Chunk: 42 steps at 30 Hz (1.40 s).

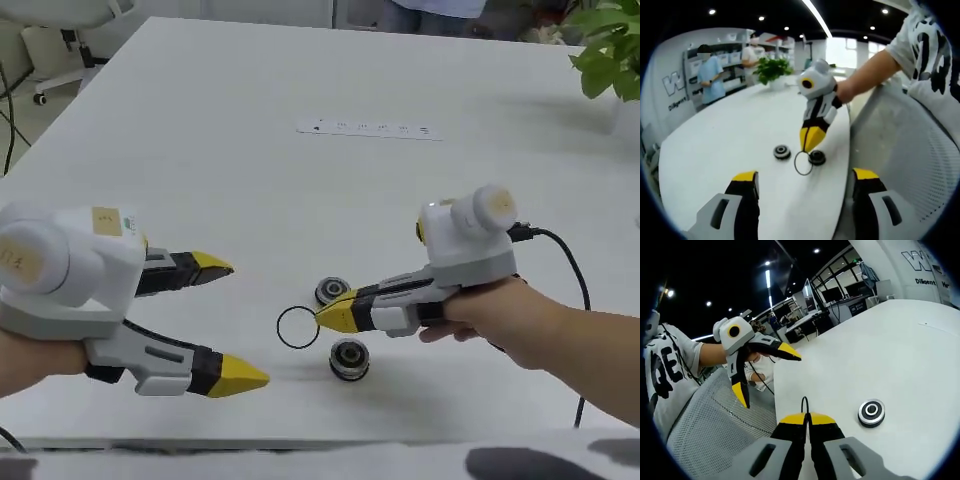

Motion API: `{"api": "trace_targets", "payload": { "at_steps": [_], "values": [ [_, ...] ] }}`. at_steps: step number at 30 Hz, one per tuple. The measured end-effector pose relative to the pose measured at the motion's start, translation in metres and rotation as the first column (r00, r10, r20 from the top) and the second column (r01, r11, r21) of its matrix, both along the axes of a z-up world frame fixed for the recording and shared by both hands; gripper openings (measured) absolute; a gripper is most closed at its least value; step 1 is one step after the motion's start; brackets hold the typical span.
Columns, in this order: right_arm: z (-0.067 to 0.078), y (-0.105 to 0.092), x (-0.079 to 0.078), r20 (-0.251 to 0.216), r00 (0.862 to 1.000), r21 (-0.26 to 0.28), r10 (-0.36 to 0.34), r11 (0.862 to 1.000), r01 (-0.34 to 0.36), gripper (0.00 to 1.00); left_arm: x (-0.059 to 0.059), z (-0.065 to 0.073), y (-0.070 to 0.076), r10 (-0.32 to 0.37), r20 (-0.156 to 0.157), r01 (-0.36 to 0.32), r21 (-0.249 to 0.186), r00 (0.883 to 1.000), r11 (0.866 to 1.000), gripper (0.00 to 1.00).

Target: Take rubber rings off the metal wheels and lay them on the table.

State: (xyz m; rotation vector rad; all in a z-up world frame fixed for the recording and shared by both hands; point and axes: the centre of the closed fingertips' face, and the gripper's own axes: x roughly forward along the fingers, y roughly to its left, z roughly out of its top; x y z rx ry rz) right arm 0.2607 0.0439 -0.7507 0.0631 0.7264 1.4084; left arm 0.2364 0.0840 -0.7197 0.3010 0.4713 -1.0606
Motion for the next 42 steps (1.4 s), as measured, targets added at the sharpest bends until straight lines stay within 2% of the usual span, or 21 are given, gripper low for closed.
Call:
{"api": "trace_targets", "payload": {
  "at_steps": [9,27,42],
  "values": [
    [-0.011,0.008,-0.006,-0.001,1.0,-0.024,0.017,1.0,-0.017,0.0,-0.001,0.0,0.003,0.006,-0.001,-0.006,0.004,1.0,1.0,0.77],
    [-0.034,0.01,-0.003,0.022,0.999,-0.094,0.025,0.995,-0.023,0.0,-0.004,-0.004,0.004,0.011,-0.013,-0.011,0.009,1.0,1.0,0.77],
    [-0.033,0.009,-0.004,0.062,0.998,-0.104,0.034,0.994,-0.027,0.02,-0.003,-0.002,0.002,0.006,-0.012,-0.006,0.011,1.0,1.0,0.77]
  ]
}}
